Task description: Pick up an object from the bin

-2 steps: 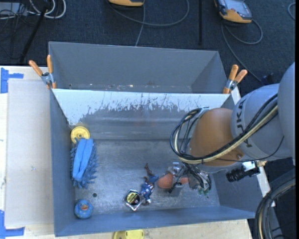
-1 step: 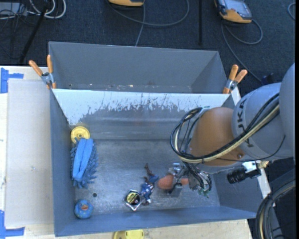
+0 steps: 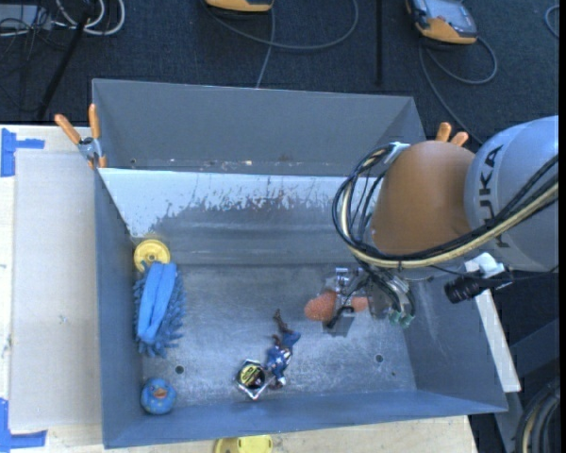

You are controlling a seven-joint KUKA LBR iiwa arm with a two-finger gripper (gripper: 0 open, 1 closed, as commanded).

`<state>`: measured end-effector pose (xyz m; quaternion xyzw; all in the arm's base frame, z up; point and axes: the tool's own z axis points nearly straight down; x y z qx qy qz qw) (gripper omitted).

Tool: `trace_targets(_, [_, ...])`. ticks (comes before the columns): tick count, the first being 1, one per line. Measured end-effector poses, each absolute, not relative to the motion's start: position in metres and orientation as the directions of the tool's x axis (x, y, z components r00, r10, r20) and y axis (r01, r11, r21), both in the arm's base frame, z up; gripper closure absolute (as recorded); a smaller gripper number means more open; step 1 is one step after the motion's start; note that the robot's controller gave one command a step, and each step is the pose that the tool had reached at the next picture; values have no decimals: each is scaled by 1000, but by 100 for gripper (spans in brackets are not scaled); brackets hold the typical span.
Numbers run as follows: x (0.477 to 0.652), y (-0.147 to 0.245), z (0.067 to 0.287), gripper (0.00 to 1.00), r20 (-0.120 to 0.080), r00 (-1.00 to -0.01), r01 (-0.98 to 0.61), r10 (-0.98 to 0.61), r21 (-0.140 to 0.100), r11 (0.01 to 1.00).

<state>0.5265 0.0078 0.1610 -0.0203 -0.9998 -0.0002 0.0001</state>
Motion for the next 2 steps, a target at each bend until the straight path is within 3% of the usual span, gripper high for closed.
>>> trace_targets(1, [526,8,161,100,0,-999,40,40,0,999])
trace_targets(2, [523,5,310,100,-5,-999,33,33,1,999])
